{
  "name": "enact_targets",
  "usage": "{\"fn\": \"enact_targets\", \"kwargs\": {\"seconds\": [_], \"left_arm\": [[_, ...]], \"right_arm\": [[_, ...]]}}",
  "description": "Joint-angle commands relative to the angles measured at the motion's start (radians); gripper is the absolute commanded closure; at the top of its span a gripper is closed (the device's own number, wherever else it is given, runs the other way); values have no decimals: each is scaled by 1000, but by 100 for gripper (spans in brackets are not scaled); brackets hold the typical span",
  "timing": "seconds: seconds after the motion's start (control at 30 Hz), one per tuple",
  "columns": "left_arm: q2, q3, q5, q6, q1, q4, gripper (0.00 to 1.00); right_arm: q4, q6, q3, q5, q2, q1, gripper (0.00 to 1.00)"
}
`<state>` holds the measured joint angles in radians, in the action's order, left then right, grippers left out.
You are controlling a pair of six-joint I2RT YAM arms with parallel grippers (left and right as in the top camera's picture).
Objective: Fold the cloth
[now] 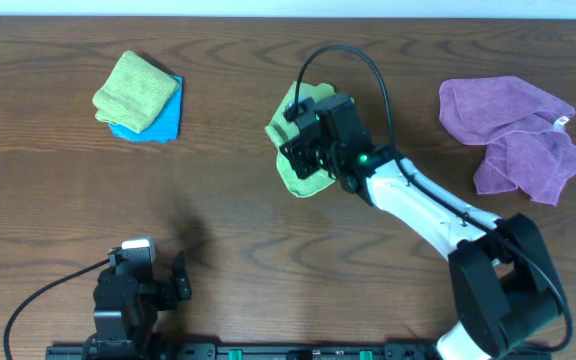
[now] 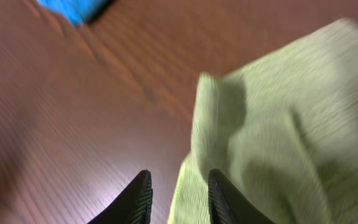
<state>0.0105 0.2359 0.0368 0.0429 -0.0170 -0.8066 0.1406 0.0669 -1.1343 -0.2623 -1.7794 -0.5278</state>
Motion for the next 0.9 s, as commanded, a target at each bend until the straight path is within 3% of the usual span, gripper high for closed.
{"fn": "enact_targets", "kwargs": {"seconds": [0.0, 0.37, 0.63, 0.87], "left_arm": [[-6, -5, -18, -21, -4, -12, 5], [-6, -5, -18, -21, -4, -12, 5], [-6, -5, -18, -21, -4, -12, 5], [-6, -5, -18, -21, -4, -12, 5]], "right_arm": [[-6, -16, -84, -11, 2, 4, 68], [35, -26, -193, 31, 1, 16, 62], [193, -227, -193, 147, -5, 28, 55], [203, -252, -193, 163, -56, 39, 55]]}}
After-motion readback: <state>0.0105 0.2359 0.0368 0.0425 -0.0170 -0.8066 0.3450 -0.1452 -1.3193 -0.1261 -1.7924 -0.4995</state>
